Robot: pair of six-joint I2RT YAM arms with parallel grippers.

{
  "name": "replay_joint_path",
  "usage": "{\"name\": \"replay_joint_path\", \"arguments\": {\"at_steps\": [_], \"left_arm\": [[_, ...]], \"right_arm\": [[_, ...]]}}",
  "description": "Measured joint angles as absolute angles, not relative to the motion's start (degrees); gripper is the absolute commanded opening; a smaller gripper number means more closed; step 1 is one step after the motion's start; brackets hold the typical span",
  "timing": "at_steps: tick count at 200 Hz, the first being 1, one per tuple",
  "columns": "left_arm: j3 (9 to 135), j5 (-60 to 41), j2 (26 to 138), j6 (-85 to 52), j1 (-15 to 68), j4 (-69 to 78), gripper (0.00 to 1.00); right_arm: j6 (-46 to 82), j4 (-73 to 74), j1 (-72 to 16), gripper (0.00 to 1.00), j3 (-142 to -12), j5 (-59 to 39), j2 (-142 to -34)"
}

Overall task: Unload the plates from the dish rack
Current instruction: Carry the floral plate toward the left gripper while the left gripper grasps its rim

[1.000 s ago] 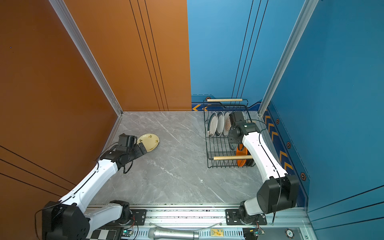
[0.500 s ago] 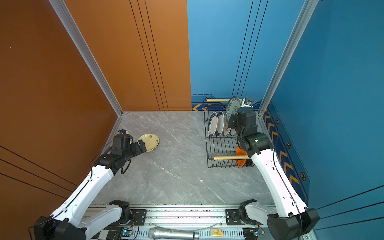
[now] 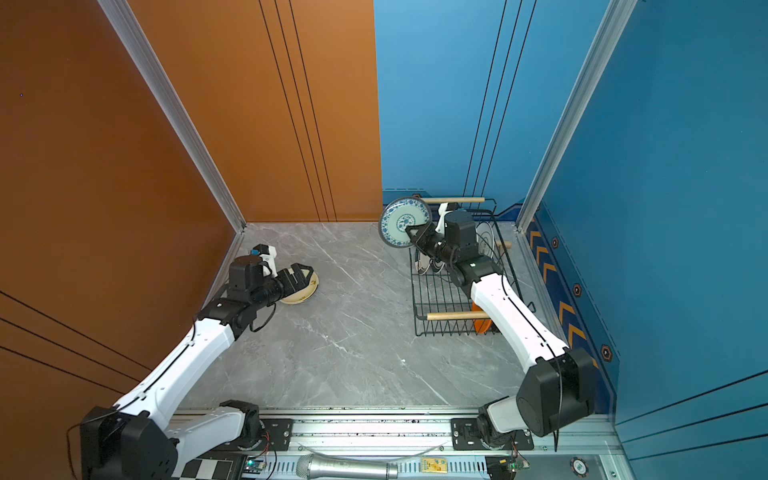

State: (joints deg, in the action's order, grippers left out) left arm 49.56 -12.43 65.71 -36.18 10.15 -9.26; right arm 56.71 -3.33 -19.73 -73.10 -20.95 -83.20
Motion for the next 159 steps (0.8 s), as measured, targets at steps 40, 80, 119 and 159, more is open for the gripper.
{"name": "replay_joint_path", "arguments": {"at_steps": [40, 80, 119, 159], "left_arm": [[52.03, -18.57, 69.82, -40.38, 11.68, -1.39, 0.99], [53.41, -22.72, 73.58, -43.72, 14.02, 4.60, 0.95], [53.71, -24.99, 76.69, -46.65, 14.70, 7.64, 0.91], [53.71, -26.68, 76.97, -49.34, 14.70, 10.94, 0.74]], "right_arm": [[62.13, 1.13, -23.07, 0.00, -73.10, -25.89, -87.99], [65.45, 5.48, -27.51, 0.00, -73.10, -27.44, -92.66], [66.32, 8.05, -31.57, 0.00, -73.10, -28.01, -95.42], [68.51, 12.32, -33.87, 0.00, -73.10, -29.58, -97.32]]}}
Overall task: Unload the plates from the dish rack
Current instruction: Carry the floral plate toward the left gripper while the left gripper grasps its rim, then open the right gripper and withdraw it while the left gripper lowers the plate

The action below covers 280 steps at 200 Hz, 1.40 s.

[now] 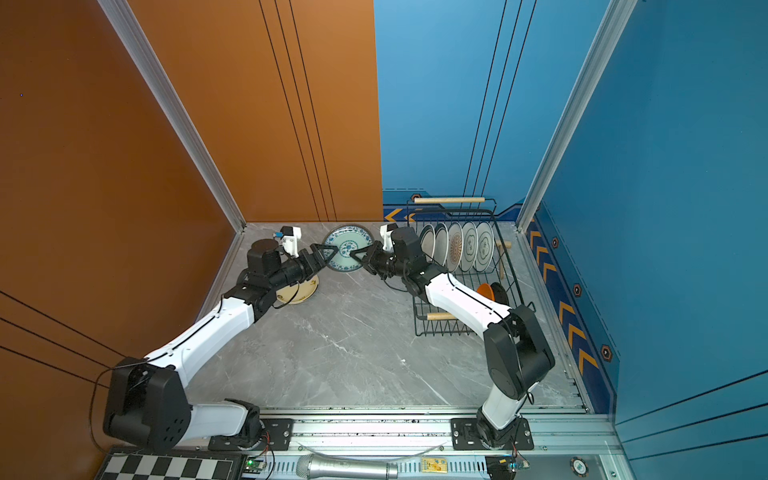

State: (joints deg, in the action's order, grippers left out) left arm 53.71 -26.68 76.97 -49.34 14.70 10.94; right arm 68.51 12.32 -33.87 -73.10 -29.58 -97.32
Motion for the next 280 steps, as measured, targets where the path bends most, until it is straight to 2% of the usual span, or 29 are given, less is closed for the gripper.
{"name": "replay_joint_path", "arguments": {"at_steps": [36, 65, 112, 135, 173, 197, 229, 255, 280], "left_arm": [[53.71, -28.73, 78.04, -50.96, 14.70, 13.15, 0.48], [53.67, -29.87, 78.65, -52.58, 14.59, 13.54, 0.32], [53.60, -31.42, 78.78, -54.13, 13.93, 15.22, 0.15], [53.60, -32.58, 78.78, -54.76, 13.72, 16.12, 0.12], [52.49, -34.85, 78.87, -54.98, 11.46, 15.92, 0.09], [51.16, -35.83, 78.02, -55.13, 6.70, 14.33, 0.09], [50.46, -35.81, 74.13, -53.19, -1.10, 7.38, 0.09], [50.48, -33.10, 71.18, -49.74, -6.72, -0.19, 0.08], [50.50, -28.34, 71.05, -45.91, -9.30, -8.03, 0.08]], "right_arm": [[71.31, 18.17, -34.63, 0.01, -73.10, -31.92, -100.73], [72.05, 19.31, -34.85, 0.09, -73.10, -33.04, -101.93], [71.46, 18.92, -34.83, 0.26, -73.54, -33.23, -101.93], [71.20, 18.61, -34.85, 0.42, -73.67, -33.26, -102.28], [68.69, 17.23, -34.94, 0.79, -76.01, -33.74, -102.83], [63.00, 8.75, -34.83, 0.98, -80.29, -32.80, -102.80], [48.38, -12.38, -35.40, 1.00, -90.43, -22.79, -102.32], [37.50, -29.80, -36.69, 1.00, -97.95, -8.16, -100.25], [30.76, -41.36, -38.26, 1.00, -99.68, 8.32, -96.44]]}}
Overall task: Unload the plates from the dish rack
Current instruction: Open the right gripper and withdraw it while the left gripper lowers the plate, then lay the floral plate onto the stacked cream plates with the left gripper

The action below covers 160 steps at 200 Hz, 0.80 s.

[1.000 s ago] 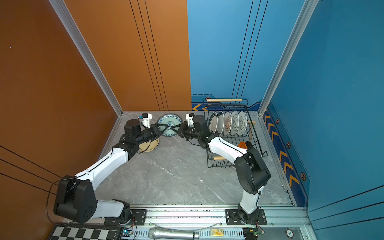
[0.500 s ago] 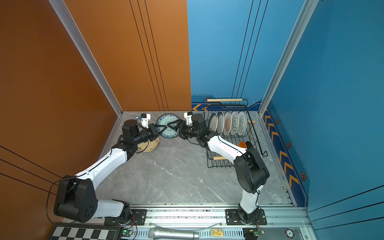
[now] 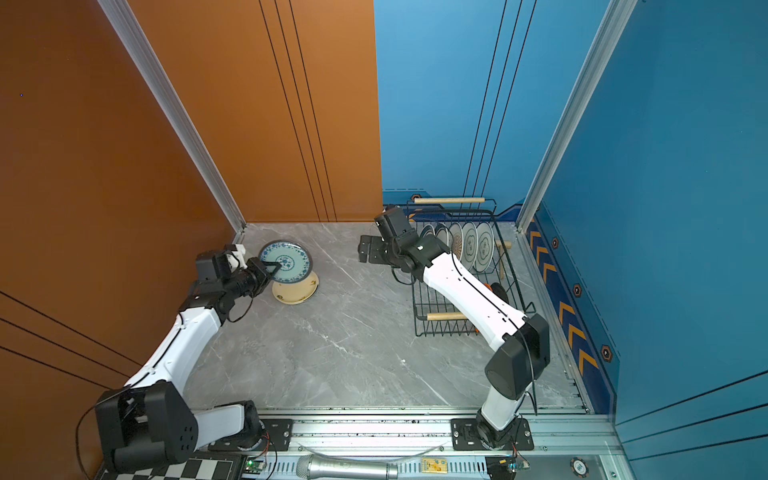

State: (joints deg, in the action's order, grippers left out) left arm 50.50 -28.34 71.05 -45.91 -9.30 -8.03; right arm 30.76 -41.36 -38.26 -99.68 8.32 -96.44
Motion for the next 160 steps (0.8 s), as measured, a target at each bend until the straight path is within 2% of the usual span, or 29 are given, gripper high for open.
{"name": "replay_joint_path", "arguments": {"at_steps": [34, 57, 94, 160], "left_arm": [[50.59, -23.09, 73.14, -42.22, -10.22, -13.56, 0.07], [51.13, -20.47, 75.85, -40.58, -10.59, -15.35, 0.07], [51.62, -17.02, 78.98, -38.92, -11.00, -16.14, 0.07], [53.30, -14.31, 85.36, -37.41, -11.00, -16.34, 0.09]], "right_arm": [[25.41, -50.98, -38.44, 1.00, -97.71, 30.30, -90.89], [23.75, -54.68, -36.25, 1.00, -93.51, 38.37, -86.46], [22.44, -57.58, -29.95, 1.00, -85.97, 41.91, -79.90], [20.88, -58.63, -21.82, 1.00, -78.56, 40.80, -71.92]]}}
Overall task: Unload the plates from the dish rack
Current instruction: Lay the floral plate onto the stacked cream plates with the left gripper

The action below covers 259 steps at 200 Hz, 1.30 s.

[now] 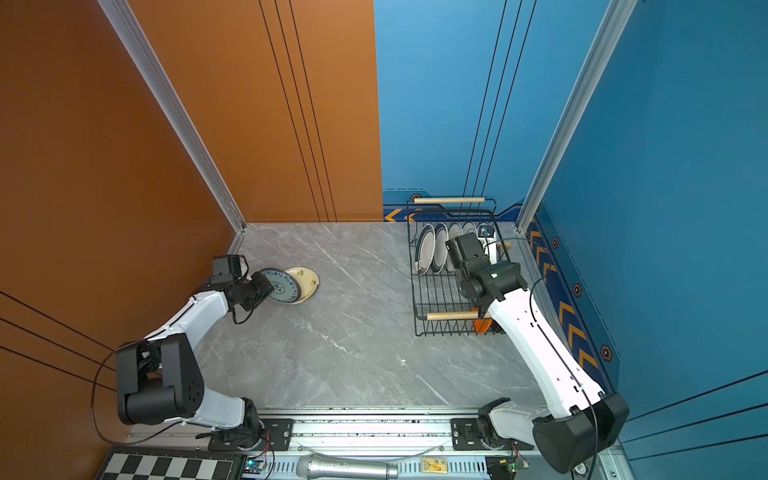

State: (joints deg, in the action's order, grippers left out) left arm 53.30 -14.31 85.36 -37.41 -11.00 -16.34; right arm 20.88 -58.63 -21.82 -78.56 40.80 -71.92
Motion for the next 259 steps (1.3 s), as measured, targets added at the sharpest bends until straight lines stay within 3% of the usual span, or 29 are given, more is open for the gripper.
{"name": "replay_joint_path", "arguments": {"at_steps": [103, 142, 259], "left_arm": [[55.11, -13.91, 91.79, -36.75, -11.00, -14.33, 0.19], [55.35, -13.87, 94.00, -36.10, -10.98, -14.26, 0.39], [61.71, -11.60, 99.13, -34.50, -9.52, -18.00, 0.53]], "right_arm": [[19.64, -58.33, -20.43, 1.00, -75.88, 29.34, -71.68], [19.44, -57.93, -20.01, 1.00, -75.55, 26.09, -71.68], [19.27, -57.41, -19.86, 1.00, -73.91, 22.44, -71.68]]}}
